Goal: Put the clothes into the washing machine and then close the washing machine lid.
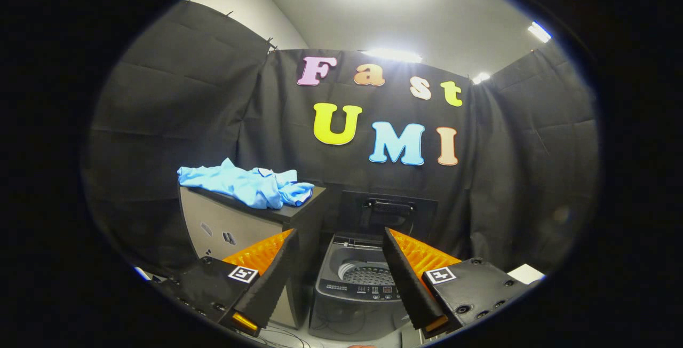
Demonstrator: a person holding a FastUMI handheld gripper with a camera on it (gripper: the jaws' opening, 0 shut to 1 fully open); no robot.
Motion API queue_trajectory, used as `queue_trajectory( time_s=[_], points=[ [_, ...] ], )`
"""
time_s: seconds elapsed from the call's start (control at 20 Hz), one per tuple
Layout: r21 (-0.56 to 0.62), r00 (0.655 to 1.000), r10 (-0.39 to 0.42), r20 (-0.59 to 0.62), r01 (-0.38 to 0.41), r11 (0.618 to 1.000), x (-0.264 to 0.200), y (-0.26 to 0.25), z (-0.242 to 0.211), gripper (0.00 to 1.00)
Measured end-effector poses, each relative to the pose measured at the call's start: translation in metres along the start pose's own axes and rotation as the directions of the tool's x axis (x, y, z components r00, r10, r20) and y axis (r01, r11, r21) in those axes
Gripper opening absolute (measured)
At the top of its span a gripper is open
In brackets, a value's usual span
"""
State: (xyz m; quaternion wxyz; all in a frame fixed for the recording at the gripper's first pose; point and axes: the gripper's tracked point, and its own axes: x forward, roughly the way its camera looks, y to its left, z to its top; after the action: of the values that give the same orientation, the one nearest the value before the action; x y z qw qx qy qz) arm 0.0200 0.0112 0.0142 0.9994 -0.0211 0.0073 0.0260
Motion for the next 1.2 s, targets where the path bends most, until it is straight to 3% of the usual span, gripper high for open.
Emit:
queue_trajectory(
  time_s=[0.25, 0.5, 0.9, 1.2],
  points=[
    [-0.015, 1.000, 0.023, -0.013, -0.023, 1.000, 0.032, 0.014, 0.022, 0.98],
    [-0.011, 1.000, 0.029, 0.002, -0.029, 1.000, 0.070, 0.030, 0.083, 0.98],
    [-0.034, 0.984, 0.177, -0.029, -0.178, 0.983, 0.139, 0.095, 0.173, 0.98],
    [-0.006, 0.953, 0.291, -0.084, -0.293, 0.956, 0.182, 0.146, 0.185, 0.98]
  ],
)
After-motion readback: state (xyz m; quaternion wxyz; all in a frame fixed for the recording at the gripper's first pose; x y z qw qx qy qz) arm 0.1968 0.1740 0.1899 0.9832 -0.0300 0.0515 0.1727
